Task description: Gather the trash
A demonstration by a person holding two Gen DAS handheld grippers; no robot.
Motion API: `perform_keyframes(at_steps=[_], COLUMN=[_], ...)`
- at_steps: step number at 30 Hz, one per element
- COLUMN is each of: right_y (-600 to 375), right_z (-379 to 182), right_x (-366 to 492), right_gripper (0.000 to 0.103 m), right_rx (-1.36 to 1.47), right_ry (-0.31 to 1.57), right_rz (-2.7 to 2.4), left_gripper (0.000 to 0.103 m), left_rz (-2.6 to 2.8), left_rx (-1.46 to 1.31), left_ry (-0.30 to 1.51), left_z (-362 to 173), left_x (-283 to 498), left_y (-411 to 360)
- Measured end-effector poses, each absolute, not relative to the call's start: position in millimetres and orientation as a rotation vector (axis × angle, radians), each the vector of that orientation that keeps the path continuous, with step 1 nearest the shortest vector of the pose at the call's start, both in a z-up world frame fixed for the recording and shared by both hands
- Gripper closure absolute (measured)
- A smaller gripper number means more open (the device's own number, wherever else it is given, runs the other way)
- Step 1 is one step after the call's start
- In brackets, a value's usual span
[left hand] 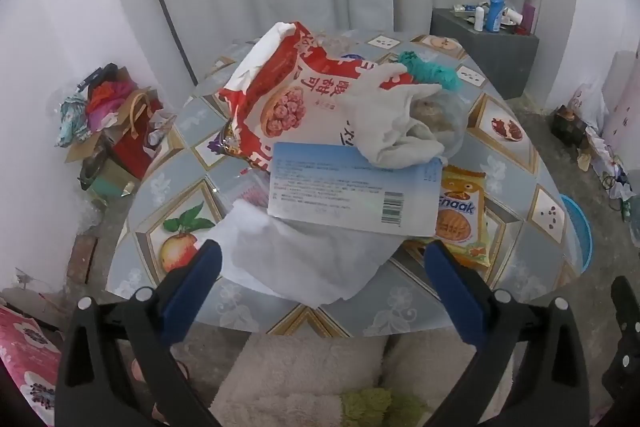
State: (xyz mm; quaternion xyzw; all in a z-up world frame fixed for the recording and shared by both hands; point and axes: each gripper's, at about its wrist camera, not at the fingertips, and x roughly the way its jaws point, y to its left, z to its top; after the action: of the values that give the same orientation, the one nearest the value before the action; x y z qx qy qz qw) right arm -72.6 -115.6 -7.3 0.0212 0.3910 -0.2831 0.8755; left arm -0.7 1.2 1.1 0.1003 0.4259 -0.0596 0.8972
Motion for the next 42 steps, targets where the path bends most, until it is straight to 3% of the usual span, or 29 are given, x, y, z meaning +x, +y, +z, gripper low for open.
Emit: perform_keyframes(at_steps=[42], right_y=[-114.8], right_z=[-7.7], right_x=[-70.6], right_gripper=[0.006], right_rx=[0.054], right_ry=[0.814], right_rz=[-0.588], left_gripper=[0.004], left_rz=[-0.131], left_rx=[0.232], left_ry=[0.903], left_z=[-8.8], left_x=[-6.2], left_y=[-1.2])
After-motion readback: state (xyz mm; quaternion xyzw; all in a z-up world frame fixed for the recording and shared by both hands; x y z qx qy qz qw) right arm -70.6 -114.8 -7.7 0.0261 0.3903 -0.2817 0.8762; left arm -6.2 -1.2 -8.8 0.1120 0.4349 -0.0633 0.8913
